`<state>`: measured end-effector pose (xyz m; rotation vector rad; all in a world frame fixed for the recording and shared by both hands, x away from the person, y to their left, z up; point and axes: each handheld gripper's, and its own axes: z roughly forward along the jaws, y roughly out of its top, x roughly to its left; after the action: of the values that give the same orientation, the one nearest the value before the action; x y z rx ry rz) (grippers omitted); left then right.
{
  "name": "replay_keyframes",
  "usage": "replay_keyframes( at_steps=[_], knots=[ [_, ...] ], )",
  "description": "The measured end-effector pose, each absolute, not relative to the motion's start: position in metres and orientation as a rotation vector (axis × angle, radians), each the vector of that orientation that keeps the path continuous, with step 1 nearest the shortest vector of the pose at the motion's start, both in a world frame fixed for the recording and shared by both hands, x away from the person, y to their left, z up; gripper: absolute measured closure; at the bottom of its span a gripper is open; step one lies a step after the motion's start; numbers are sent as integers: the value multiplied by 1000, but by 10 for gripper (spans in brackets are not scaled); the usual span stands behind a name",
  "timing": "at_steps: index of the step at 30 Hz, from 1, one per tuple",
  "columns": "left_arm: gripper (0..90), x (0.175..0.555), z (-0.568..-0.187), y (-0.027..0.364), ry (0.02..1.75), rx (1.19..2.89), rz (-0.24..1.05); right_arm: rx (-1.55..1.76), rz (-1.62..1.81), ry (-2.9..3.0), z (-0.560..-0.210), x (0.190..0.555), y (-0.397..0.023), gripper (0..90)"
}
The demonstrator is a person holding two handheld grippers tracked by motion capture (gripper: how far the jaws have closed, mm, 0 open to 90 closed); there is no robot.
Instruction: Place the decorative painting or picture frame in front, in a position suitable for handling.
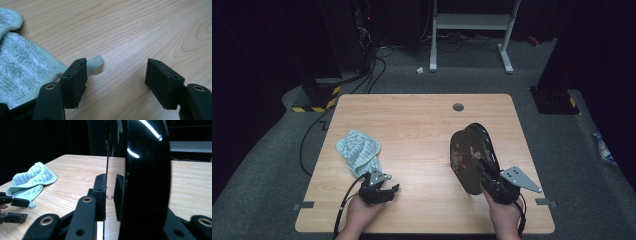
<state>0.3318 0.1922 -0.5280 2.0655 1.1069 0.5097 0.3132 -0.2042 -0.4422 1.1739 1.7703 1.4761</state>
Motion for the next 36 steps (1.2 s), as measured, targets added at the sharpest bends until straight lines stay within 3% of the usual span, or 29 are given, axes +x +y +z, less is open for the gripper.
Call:
replay_keyframes(
  at_steps=[7, 21, 25, 31, 36],
  knots=[
    [339, 332, -528, 192, 1107, 2065, 510, 1170, 1475, 1796, -442, 312, -206, 638],
    [339, 332, -528, 192, 1107, 2065, 510, 1223, 1397, 1907, -470, 301, -209, 425],
    [339, 332, -528, 192, 1107, 2066, 510, 1230, 1359, 1934, -482, 297, -205, 416],
    [341, 332, -528, 192, 1108, 2064, 507, 1267, 1326, 1980, -497, 296, -205, 484],
    [344, 332, -528, 192, 1109, 2064, 507, 1285, 1332, 1994, -502, 297, -206, 718]
  ],
)
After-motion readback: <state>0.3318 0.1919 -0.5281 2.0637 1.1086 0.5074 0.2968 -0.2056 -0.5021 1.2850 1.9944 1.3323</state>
